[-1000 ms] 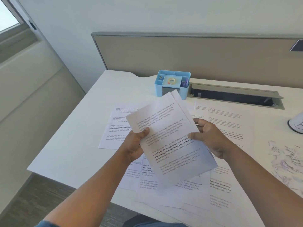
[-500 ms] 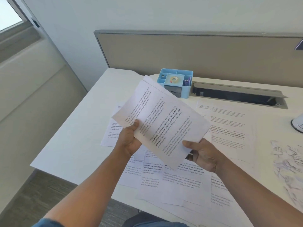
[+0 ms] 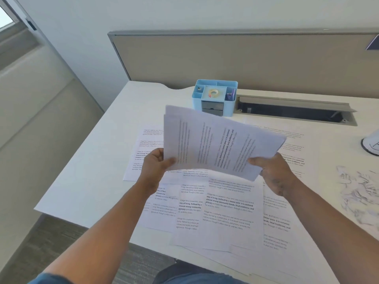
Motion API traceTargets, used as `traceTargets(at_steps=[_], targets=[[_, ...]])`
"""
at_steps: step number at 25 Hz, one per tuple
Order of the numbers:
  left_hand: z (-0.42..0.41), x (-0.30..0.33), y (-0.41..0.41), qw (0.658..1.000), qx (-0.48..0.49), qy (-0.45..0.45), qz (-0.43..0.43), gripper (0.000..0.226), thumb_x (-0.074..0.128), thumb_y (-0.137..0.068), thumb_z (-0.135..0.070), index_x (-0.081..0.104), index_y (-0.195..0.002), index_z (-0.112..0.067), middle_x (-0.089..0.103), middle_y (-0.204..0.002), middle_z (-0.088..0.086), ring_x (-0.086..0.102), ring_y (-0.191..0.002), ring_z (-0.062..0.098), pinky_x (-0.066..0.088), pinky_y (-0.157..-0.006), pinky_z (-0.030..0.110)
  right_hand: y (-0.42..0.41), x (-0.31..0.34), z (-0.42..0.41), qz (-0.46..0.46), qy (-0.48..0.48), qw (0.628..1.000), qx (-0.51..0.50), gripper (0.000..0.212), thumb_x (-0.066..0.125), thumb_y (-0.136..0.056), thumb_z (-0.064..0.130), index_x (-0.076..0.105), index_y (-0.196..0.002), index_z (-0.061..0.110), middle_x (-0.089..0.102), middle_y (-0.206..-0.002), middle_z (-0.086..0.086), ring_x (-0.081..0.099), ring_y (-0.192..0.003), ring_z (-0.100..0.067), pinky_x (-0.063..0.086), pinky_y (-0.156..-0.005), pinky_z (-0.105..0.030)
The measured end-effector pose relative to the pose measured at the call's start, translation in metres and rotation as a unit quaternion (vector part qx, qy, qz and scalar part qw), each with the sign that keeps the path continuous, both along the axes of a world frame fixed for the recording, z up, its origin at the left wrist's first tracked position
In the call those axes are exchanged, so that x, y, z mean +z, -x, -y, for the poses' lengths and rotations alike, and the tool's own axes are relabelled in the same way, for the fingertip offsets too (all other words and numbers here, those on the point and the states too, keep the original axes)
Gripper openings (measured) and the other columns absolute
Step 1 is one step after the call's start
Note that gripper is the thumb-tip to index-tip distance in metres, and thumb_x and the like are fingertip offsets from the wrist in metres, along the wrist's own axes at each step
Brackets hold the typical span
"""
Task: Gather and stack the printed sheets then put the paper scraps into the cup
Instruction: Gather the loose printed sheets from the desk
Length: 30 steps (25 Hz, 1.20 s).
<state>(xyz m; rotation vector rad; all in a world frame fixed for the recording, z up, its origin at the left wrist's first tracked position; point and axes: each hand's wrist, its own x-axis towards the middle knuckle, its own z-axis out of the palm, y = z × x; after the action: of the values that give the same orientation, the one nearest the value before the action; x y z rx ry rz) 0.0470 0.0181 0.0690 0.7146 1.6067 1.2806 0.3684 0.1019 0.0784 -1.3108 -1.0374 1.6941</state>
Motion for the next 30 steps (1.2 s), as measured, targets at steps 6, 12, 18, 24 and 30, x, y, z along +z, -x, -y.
traceTargets(at_steps=[6,12,18,24,30], targets=[[-0.001,-0.011,-0.017,0.994,-0.031,0.029,-0.104,0.031,0.074,-0.086,0.005,0.069,-0.094,-0.025,0.074,-0.089,-0.016,0.069,-0.083,0.002,0.051,-0.072,0.018,-0.003,-0.015,0.013,0.032,-0.039,0.999,0.003,0.039,0.061,-0.091,-0.015,0.072,-0.100,0.021,0.077,-0.096,0.005,0.069,-0.104,-0.022,0.054,-0.089,-0.035],[0.014,-0.040,-0.033,0.997,-0.023,0.065,-0.037,0.033,0.066,-0.090,0.008,0.074,-0.105,-0.021,0.079,-0.102,-0.001,0.070,-0.103,0.024,0.055,-0.089,0.039,-0.007,-0.037,0.026,0.054,0.006,0.998,0.011,0.032,0.063,-0.093,-0.007,0.075,-0.099,0.022,0.078,-0.101,0.003,0.068,-0.107,-0.023,0.052,-0.097,-0.037],[0.018,-0.040,-0.036,0.997,-0.014,0.069,-0.016,0.034,0.066,-0.090,0.010,0.074,-0.100,-0.021,0.079,-0.091,-0.010,0.071,-0.095,0.016,0.053,-0.080,0.029,-0.005,-0.040,0.028,0.057,0.006,0.998,0.020,0.036,0.064,-0.092,-0.008,0.073,-0.101,0.026,0.077,-0.102,0.008,0.067,-0.106,-0.015,0.050,-0.095,-0.033],[0.017,-0.042,-0.038,0.997,-0.014,0.070,-0.024,0.033,0.066,-0.089,0.008,0.074,-0.100,-0.022,0.079,-0.094,-0.008,0.071,-0.098,0.015,0.053,-0.079,0.027,-0.003,-0.048,0.031,0.046,0.011,0.999,0.016,0.039,0.065,-0.092,-0.008,0.073,-0.104,0.028,0.078,-0.103,0.008,0.067,-0.108,-0.014,0.050,-0.091,-0.030],[0.015,-0.045,-0.032,0.996,-0.022,0.080,-0.017,0.026,0.070,-0.092,0.001,0.074,-0.103,-0.022,0.079,-0.102,-0.004,0.070,-0.106,0.023,0.053,-0.087,0.034,-0.005,-0.048,0.031,0.041,0.025,0.999,0.018,0.038,0.065,-0.092,-0.008,0.071,-0.104,0.028,0.075,-0.109,0.004,0.065,-0.111,-0.018,0.047,-0.101,-0.038]])
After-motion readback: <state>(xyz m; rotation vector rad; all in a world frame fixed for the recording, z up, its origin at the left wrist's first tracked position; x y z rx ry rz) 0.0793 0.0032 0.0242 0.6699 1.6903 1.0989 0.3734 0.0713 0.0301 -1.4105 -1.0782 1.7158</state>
